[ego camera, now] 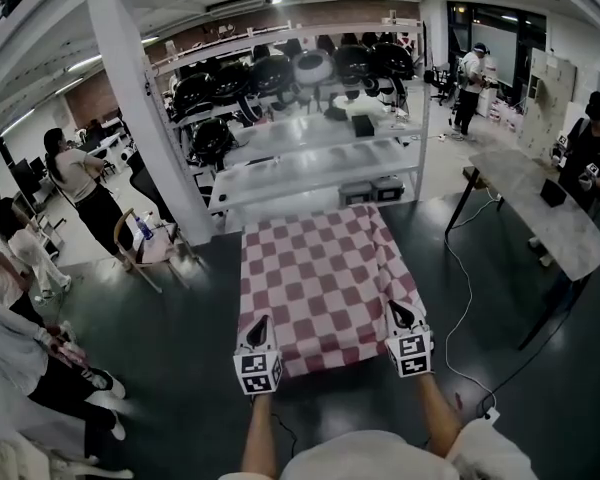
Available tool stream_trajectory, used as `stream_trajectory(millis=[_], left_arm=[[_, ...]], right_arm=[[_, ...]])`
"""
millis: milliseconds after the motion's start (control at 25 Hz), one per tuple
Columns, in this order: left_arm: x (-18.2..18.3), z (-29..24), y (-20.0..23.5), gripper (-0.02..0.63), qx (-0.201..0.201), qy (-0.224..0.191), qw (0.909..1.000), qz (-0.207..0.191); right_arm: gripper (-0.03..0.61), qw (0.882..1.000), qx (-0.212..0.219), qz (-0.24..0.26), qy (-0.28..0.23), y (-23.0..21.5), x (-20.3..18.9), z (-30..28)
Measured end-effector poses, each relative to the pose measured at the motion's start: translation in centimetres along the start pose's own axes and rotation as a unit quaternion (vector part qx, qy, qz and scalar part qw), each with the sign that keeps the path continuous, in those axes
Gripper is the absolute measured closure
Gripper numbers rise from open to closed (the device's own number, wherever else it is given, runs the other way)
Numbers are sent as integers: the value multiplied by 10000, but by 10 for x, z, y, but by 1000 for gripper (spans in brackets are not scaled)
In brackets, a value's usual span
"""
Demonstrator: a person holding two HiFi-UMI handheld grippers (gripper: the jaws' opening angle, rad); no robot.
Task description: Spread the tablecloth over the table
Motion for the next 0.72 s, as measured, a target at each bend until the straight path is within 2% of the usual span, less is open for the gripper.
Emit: stream_trajectory(millis=[720], left_arm=[[-4, -4, -1, 588, -68, 4, 10000, -14]], right_arm=[[565, 9999, 23, 34, 157, 10, -9, -3]])
Point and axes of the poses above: the fingertips, and each gripper's own axes: z backward along the fingers, y to its left, x out of its top, the point moved 8 cm from there along z, backward along the fingers, and after that the axes turned 12 degrees about x, right-handed, at the moved point
